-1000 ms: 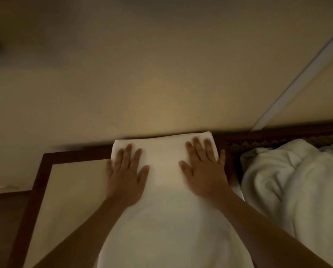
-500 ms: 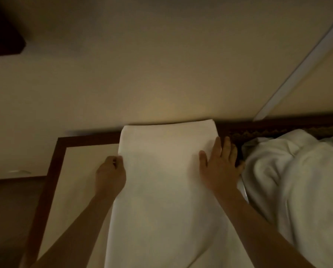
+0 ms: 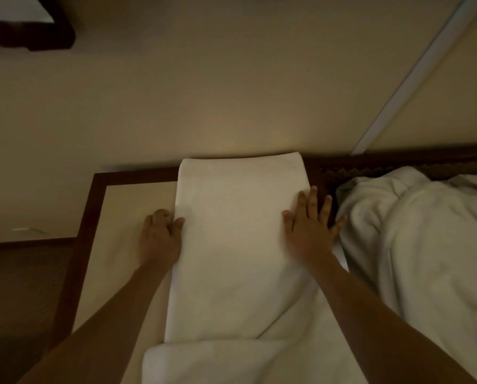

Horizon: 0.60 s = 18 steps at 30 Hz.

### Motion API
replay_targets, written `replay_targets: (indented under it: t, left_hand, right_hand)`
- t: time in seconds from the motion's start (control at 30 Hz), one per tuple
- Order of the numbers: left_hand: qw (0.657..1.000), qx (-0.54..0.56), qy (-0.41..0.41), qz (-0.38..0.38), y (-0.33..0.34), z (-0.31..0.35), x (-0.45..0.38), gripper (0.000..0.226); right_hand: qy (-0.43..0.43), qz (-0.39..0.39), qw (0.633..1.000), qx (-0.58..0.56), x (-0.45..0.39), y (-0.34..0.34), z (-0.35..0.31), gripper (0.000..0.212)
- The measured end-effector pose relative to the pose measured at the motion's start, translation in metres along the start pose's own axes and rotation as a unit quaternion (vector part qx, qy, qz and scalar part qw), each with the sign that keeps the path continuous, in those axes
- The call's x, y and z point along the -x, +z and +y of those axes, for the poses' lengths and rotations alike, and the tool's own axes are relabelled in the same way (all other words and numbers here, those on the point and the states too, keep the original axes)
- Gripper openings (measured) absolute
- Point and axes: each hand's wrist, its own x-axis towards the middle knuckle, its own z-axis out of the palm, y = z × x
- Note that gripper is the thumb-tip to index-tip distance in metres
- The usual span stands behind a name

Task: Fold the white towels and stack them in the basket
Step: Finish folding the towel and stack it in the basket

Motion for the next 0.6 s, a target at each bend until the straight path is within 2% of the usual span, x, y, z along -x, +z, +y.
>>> replay_targets:
  t: [0.13,0.3,0.37,0.43,0.5,0.6]
  left_hand:
    - [0.993,0.071,-0.021,-0.088,-0.032,-0.015,0.061,0.003]
    - [0.963,0.081,-0.004,-0.258,-0.080,-0.055,0.168,0.011]
    - [0.951,0.074,-0.007,-0.300,-0.094,-0.068,0.198,0.016]
    - [0.957,0.048,-0.013,-0.285,-0.098,-0.080,0.216,0.019]
    - [0.973,0.036,-0.026,-0.224,-0.105,-0.086,0.239,0.025]
    - [0.977,0.169,-0.022,-0.131,-0.114,-0.066,0.274,0.019]
  right_hand:
    - [-0.027,0.073,0.996,-0.039,0.068,0.001,-0.004,0.058]
    - [-0.048,0.183,0.969,-0.161,0.190,0.013,-0.018,0.042]
    - [-0.067,0.193,0.959,-0.197,0.232,0.021,-0.023,0.038]
    - [-0.050,0.152,0.953,-0.257,0.261,0.030,-0.026,0.036]
    - [-0.008,0.062,0.933,-0.354,0.288,0.032,-0.028,0.033]
    - [0.067,-0.099,0.868,-0.482,0.312,0.020,-0.034,0.038]
